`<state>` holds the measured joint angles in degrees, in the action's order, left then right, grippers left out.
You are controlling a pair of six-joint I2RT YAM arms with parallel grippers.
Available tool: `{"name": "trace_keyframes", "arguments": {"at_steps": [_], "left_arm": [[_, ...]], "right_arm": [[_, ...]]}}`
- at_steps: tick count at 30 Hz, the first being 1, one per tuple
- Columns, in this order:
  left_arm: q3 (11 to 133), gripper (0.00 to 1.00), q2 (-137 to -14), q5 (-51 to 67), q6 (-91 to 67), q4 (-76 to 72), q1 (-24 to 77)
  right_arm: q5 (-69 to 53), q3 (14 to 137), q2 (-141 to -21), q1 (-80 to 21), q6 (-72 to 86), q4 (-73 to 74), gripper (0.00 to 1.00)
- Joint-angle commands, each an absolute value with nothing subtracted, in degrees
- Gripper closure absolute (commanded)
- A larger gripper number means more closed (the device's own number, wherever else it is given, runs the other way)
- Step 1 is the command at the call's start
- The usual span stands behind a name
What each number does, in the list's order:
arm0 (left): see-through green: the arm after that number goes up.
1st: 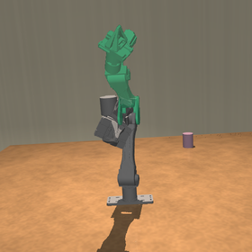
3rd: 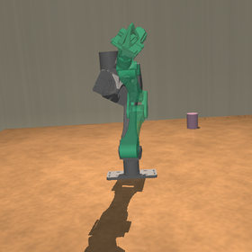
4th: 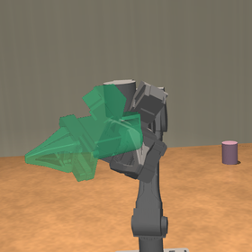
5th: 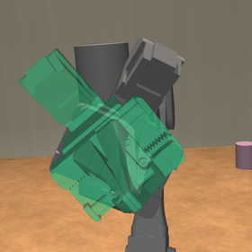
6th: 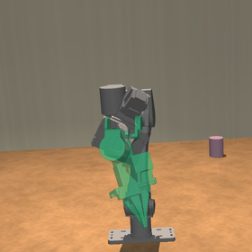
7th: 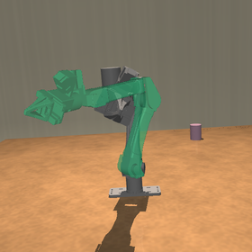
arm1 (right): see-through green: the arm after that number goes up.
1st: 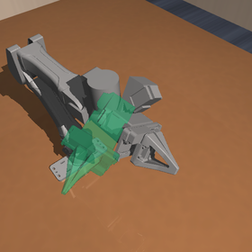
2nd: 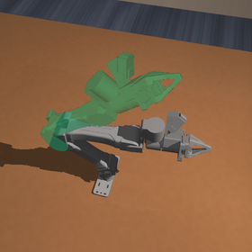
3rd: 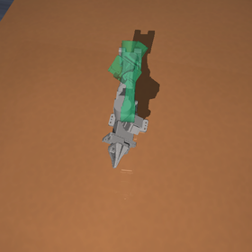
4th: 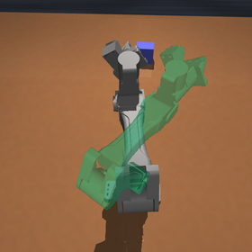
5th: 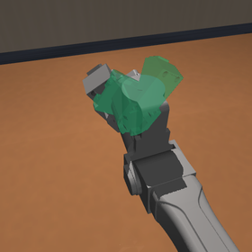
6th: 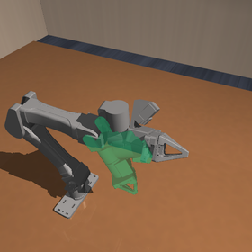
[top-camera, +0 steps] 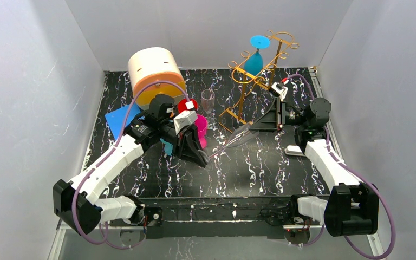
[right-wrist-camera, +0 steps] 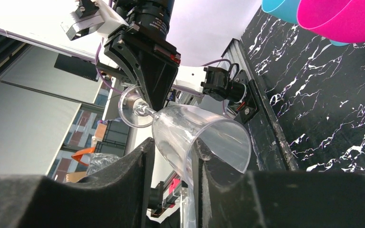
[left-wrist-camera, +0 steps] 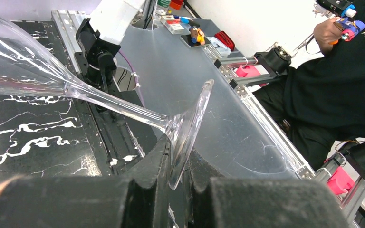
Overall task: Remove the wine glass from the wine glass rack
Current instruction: Place the wine glass at the center of the board.
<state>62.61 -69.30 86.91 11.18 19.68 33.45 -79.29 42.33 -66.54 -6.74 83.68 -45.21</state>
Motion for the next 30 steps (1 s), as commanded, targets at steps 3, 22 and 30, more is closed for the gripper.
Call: {"name": "trace_keyframes", "arguments": {"at_steps": [3,22,30], "left_arm": [[62.62,1.00,-70.70,75.61,12.74,20.56,31.37],[62.70,1.00,-73.41,72.20,13.37,22.73,27.16],[63.73,0.81,-73.07,70.53,10.99,23.25,26.03]], "right_arm": [[-84.12,46.44,-65.65,-9.22,85.52,-46.32,0.64],[-84.42,48.45,-66.01,-11.71,85.23,-46.03,0.92],[-82.72,50.41,-65.49,-11.67,76.75,-35.13,0.99]]}}
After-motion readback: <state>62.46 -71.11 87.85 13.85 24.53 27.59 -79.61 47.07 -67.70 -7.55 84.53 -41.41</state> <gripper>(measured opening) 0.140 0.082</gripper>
